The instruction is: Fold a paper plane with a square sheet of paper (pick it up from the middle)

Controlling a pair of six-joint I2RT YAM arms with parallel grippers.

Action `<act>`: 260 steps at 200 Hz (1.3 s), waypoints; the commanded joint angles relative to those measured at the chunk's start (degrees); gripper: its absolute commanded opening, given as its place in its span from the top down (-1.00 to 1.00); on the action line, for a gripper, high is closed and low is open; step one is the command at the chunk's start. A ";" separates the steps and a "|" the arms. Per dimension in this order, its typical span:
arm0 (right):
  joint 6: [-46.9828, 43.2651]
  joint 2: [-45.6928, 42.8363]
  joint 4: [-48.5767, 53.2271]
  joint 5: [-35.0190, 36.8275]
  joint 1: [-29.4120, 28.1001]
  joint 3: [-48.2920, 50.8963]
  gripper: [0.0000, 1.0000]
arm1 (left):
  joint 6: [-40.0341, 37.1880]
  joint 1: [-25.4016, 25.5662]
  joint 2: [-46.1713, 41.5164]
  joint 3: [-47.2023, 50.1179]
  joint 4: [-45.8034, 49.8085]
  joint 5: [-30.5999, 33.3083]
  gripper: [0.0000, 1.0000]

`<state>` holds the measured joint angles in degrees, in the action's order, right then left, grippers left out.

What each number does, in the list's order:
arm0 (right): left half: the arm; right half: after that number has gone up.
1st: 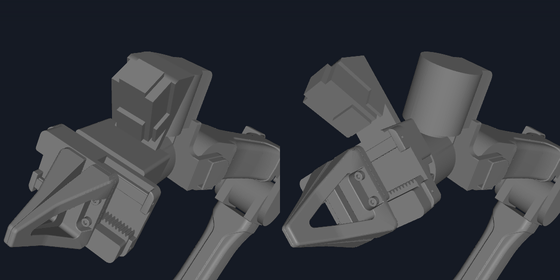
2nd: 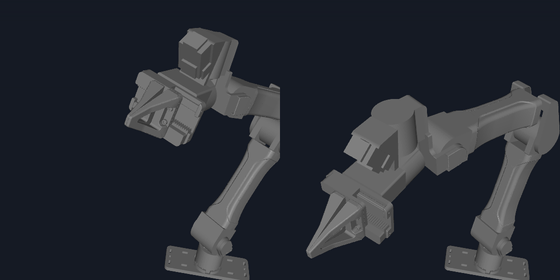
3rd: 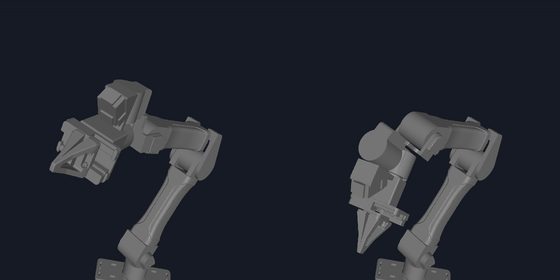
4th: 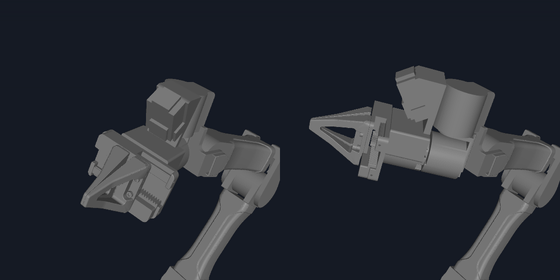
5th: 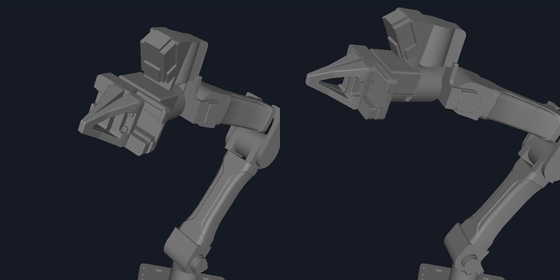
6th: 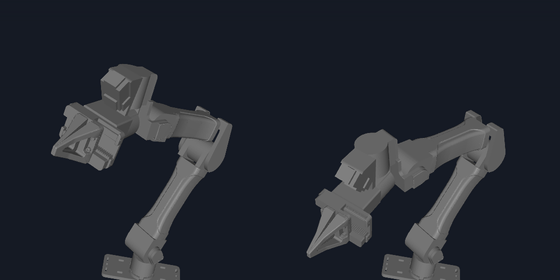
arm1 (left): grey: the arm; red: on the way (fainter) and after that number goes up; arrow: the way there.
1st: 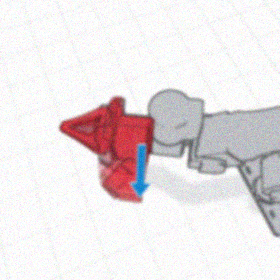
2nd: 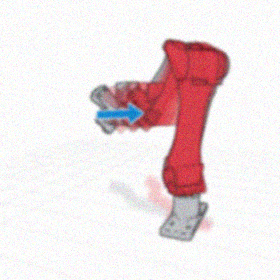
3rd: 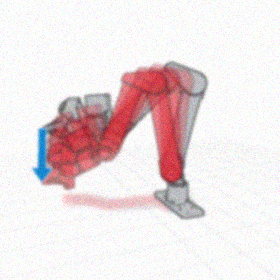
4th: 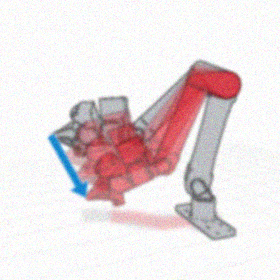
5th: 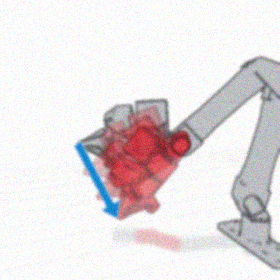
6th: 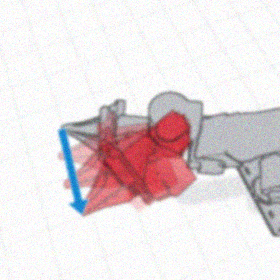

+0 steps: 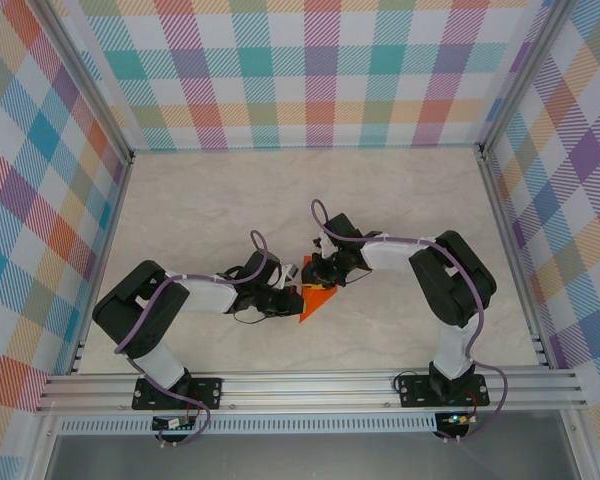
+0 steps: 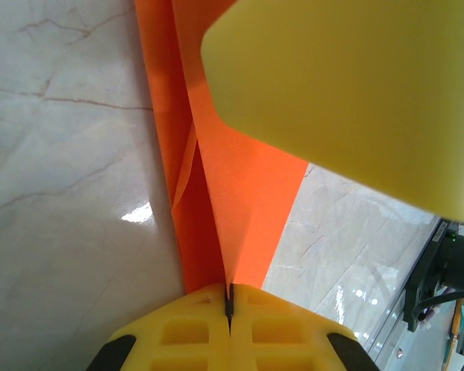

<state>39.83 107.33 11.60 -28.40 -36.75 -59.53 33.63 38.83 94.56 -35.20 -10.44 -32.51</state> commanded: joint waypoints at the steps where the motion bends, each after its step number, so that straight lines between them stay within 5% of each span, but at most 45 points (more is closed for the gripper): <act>1: -0.81 1.54 0.86 0.79 0.37 -1.64 0.58 | 0.29 -1.33 0.71 -0.07 1.56 0.61 0.90; 58: -1.33 3.97 -0.17 -0.64 0.62 -1.86 0.58 | 1.77 -1.31 -1.49 1.04 1.03 0.16 0.62; 138: -2.31 5.53 -0.10 -2.07 0.73 -1.91 0.57 | 3.51 -1.30 -1.91 2.98 2.43 3.57 1.00; 260: -2.26 -2.75 -1.26 -6.56 3.69 -0.33 0.48 | 8.55 -1.30 1.14 4.70 3.30 7.28 1.00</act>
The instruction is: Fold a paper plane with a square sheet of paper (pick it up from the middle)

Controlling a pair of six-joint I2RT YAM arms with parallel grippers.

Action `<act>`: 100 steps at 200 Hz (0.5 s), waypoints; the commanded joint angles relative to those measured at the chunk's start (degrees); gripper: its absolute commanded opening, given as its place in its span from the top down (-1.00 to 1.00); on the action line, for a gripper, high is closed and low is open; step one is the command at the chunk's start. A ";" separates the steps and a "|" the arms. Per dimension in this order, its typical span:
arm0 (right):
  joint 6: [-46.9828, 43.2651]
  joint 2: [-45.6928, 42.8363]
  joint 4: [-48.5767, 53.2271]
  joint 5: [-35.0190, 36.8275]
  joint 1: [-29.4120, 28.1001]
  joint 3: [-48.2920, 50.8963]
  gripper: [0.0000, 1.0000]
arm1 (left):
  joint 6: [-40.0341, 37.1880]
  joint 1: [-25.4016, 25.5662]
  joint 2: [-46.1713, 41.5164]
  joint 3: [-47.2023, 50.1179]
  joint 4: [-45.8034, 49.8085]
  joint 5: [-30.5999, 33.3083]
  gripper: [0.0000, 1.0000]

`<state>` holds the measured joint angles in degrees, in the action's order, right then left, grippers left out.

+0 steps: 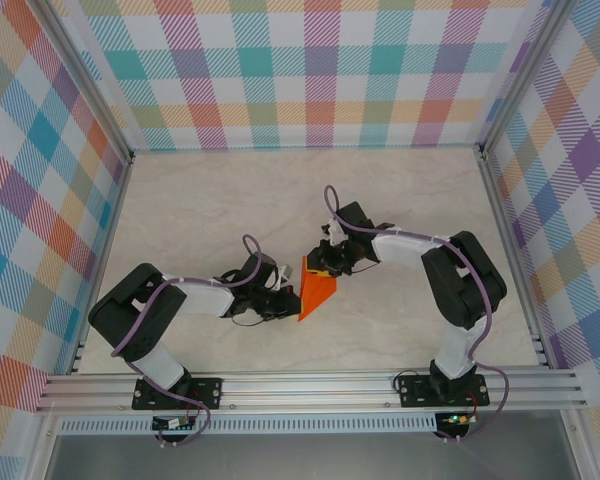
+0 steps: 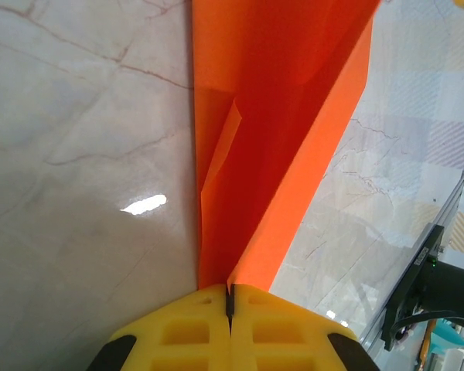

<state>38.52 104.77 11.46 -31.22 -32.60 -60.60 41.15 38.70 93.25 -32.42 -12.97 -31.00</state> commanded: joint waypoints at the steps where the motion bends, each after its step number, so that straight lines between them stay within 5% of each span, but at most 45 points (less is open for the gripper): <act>1: -0.93 -0.14 -1.20 -3.79 -0.45 0.74 0.49 | 1.08 -1.17 2.46 1.93 5.84 5.78 1.00; 100: -1.14 6.52 -2.00 -6.72 -1.59 -2.56 0.50 | 2.21 -1.17 0.98 3.60 3.21 6.39 1.00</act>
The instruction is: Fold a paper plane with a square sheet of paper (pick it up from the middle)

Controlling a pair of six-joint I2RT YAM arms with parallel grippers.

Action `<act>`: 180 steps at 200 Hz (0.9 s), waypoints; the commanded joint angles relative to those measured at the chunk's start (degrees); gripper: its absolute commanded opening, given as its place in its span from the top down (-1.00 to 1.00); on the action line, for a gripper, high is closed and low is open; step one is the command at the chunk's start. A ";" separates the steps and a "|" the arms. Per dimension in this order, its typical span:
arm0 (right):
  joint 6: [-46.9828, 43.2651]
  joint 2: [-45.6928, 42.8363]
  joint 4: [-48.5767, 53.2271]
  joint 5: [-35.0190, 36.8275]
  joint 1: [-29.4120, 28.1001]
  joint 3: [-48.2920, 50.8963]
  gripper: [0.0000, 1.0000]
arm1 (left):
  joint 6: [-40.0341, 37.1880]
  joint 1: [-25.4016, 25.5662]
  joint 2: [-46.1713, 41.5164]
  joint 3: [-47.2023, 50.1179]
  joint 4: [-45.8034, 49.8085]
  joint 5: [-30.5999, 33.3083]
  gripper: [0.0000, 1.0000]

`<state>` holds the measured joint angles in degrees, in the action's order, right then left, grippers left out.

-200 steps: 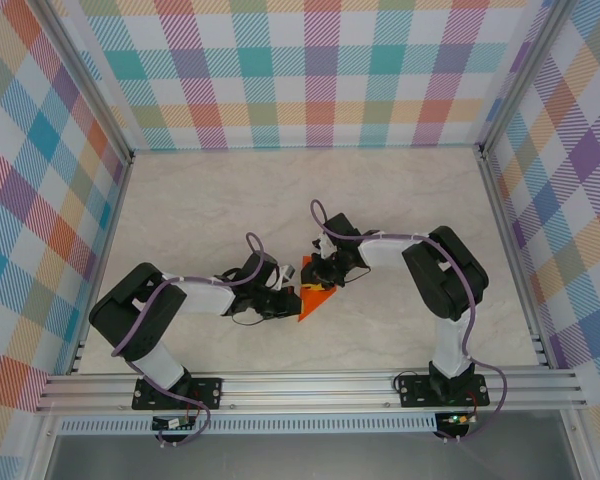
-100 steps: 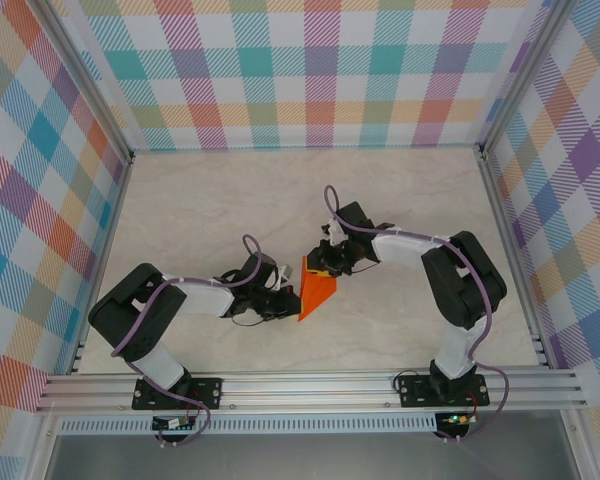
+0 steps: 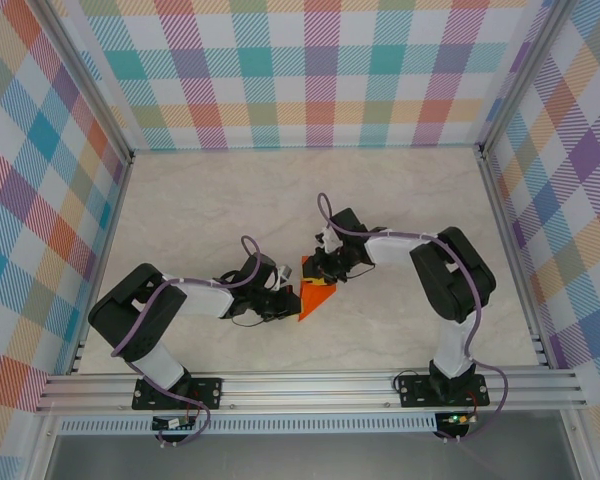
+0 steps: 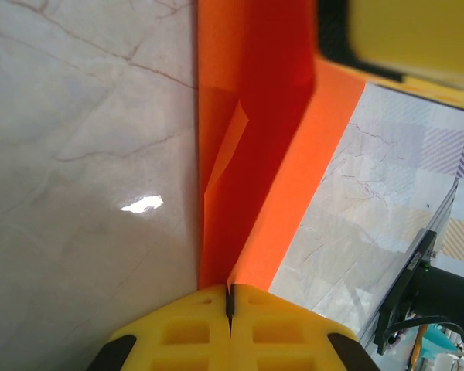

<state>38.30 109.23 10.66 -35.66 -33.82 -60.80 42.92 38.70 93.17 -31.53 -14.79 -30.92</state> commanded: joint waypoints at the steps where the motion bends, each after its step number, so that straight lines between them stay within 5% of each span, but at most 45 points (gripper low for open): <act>1: -0.93 2.14 -1.18 -2.34 -0.37 -2.43 0.50 | 0.43 -1.17 1.02 2.70 5.03 6.31 1.00; 125: -2.97 8.21 0.89 -0.93 -0.54 -2.51 0.52 | -1.27 -1.00 0.17 2.12 5.91 5.45 1.00; 180: -4.99 8.38 3.48 4.20 -0.63 0.80 0.63 | -1.84 -0.12 -5.91 0.57 10.19 5.16 0.61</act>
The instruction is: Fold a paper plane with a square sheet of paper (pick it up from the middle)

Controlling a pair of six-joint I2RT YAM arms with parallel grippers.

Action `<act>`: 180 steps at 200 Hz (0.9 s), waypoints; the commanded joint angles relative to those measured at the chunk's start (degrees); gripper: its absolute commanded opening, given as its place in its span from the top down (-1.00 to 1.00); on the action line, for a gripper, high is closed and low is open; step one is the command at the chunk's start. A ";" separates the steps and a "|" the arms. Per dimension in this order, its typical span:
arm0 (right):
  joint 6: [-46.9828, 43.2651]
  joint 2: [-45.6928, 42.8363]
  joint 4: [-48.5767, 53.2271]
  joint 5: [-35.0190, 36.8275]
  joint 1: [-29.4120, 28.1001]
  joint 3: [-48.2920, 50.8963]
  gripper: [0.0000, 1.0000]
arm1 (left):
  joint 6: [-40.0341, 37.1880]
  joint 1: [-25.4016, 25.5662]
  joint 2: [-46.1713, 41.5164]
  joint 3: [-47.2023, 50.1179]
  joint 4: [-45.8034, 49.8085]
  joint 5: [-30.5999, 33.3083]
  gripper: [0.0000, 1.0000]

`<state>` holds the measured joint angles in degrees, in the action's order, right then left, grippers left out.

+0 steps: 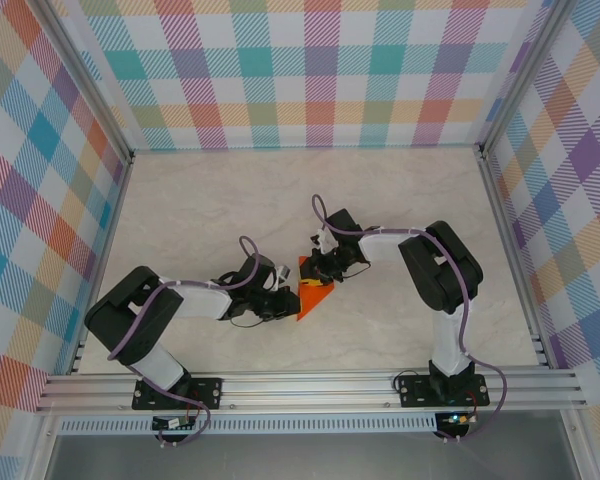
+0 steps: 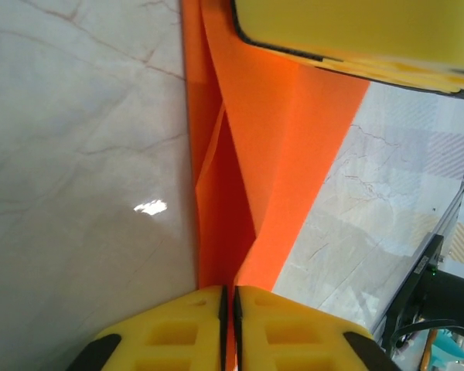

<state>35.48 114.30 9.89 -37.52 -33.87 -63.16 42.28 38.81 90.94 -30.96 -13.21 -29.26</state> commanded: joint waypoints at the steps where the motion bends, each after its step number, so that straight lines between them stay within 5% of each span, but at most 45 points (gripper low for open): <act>1: -2.22 3.31 4.30 6.15 -0.59 3.19 0.63 | -1.22 -0.23 -3.89 -0.07 8.85 3.59 0.60; 33: -3.14 3.30 5.32 8.14 -0.89 3.40 0.70 | -1.85 -0.14 -10.88 -1.57 15.84 7.04 0.39; 62: -3.27 3.38 5.57 9.27 -1.19 3.54 0.71 | -1.63 0.07 -13.68 -4.09 16.76 6.49 0.57; 95: -3.03 3.52 5.49 9.91 -1.45 3.82 0.72 | -1.53 0.85 -8.68 -8.33 14.05 3.86 0.73; 180: -2.80 3.30 5.13 10.10 -1.50 4.60 0.73 | -0.58 1.97 3.16 -10.89 7.81 0.57 0.78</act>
<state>33.56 113.62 9.04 -34.72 -34.52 -61.93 41.17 40.12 92.16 -40.75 -3.38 -26.76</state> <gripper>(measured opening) 0.136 0.113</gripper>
